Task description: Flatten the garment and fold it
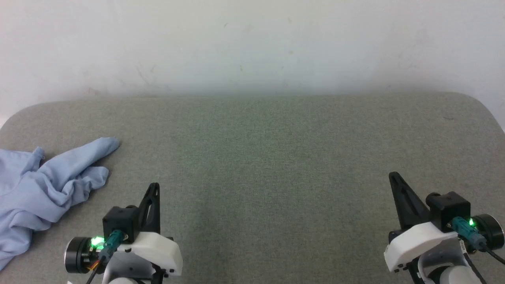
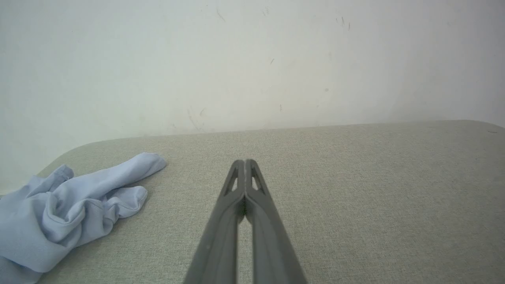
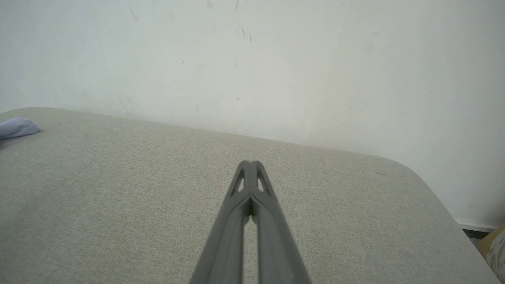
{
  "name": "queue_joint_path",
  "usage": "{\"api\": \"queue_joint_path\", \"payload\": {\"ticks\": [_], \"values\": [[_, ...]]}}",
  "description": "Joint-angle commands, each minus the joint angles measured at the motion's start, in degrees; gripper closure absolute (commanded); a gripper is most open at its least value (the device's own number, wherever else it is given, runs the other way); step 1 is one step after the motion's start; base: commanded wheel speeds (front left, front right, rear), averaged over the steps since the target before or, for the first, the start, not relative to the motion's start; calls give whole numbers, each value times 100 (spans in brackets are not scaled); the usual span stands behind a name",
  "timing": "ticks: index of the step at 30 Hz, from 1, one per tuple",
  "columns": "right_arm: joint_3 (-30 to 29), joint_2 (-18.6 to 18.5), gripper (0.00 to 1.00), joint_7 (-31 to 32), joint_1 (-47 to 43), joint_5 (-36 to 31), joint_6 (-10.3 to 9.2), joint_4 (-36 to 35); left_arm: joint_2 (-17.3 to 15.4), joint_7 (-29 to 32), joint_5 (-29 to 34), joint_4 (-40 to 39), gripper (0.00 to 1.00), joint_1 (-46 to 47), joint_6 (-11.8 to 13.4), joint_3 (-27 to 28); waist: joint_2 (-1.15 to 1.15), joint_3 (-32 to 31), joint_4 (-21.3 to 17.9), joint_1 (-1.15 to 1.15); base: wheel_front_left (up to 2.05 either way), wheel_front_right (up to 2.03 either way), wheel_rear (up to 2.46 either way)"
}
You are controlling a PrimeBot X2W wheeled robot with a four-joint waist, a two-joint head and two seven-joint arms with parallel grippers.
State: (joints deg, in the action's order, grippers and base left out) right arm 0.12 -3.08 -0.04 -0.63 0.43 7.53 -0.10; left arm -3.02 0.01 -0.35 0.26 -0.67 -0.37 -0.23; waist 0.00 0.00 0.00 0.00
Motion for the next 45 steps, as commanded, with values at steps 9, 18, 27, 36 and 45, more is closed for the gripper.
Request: {"api": "queue_joint_path", "payload": {"ticks": [9,18,27,36,45], "values": [[-12,21,100,4,63,-43,-4,10,14,-1,35,-26,100,67,37,23,0,0,0,0,0,0,0],[-14,-2,0,-55,2,48,0,36,-1,-58,-68,42,0,21,-21,-37,0,2,0,0,0,0,0],[-54,-1,0,-165,20,138,0,127,1,-166,-198,79,0,64,-57,-71,0,2,21,0,0,0,0],[-82,1,0,-273,23,220,-1,159,2,-274,-322,101,0,100,-92,-83,0,-2,133,0,0,0,0],[-68,3,0,-379,15,254,-1,167,3,-382,-452,128,0,119,-116,-35,0,-16,394,0,0,0,0]]}}
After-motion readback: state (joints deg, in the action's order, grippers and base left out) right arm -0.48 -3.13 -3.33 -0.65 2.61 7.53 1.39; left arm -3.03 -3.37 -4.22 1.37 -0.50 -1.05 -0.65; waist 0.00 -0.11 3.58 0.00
